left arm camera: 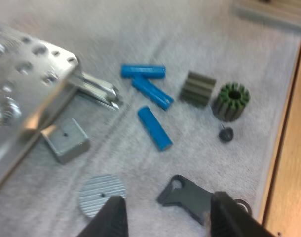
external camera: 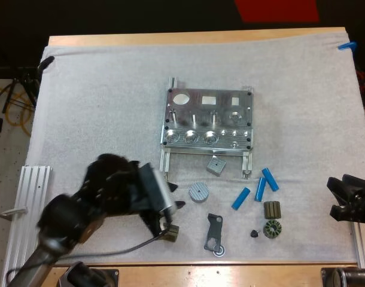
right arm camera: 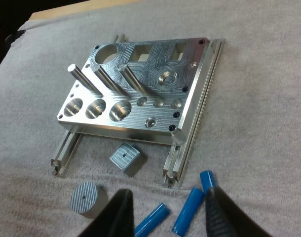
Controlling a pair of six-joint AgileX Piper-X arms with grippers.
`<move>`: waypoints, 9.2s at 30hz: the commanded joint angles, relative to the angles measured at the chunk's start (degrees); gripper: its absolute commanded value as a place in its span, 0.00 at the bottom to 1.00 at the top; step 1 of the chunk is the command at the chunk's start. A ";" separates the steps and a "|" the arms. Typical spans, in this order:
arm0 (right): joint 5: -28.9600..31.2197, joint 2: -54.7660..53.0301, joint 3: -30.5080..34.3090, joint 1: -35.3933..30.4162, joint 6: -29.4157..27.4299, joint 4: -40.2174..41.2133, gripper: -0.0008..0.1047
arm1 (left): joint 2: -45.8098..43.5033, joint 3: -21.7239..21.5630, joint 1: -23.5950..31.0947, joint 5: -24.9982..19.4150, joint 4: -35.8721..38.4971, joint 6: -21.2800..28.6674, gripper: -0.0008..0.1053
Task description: Load cells from right to left
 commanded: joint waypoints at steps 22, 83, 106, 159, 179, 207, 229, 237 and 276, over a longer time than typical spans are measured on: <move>0.75 1.92 -0.60 0.14 -0.13 -0.31 0.44 | 20.09 -0.38 -15.37 -5.32 -22.63 -9.90 0.50; 0.66 3.48 -0.60 0.14 1.32 -4.20 0.44 | 49.98 -0.38 -21.74 -15.75 -36.93 -23.12 0.46; 2.17 6.43 -0.68 6.74 -1.02 -1.08 0.44 | 43.18 -4.00 -21.74 -11.75 -28.82 -13.74 0.01; -24.70 25.57 -0.68 24.23 19.56 -3.89 0.44 | 13.59 -4.00 -21.74 -5.15 -22.61 -1.68 0.01; -25.47 25.57 -0.68 24.73 21.07 -8.06 0.44 | 13.72 -2.35 -21.74 -5.15 -22.49 -1.68 0.01; -25.43 25.57 -0.68 26.17 23.32 -8.11 0.44 | 15.71 -2.35 -21.74 0.84 -26.20 -1.68 0.01; -25.42 25.57 -0.68 26.17 21.78 -6.28 0.43 | 16.87 -2.35 -21.74 -5.24 -26.92 -1.68 0.01; -25.42 25.57 -0.68 26.17 21.78 -6.28 0.41 | 16.87 -2.35 -21.74 -4.77 -27.49 -1.68 0.01; -25.16 25.57 -0.68 26.06 14.37 -6.93 0.04 | 9.58 -2.35 -21.74 0.74 -25.38 -2.83 0.41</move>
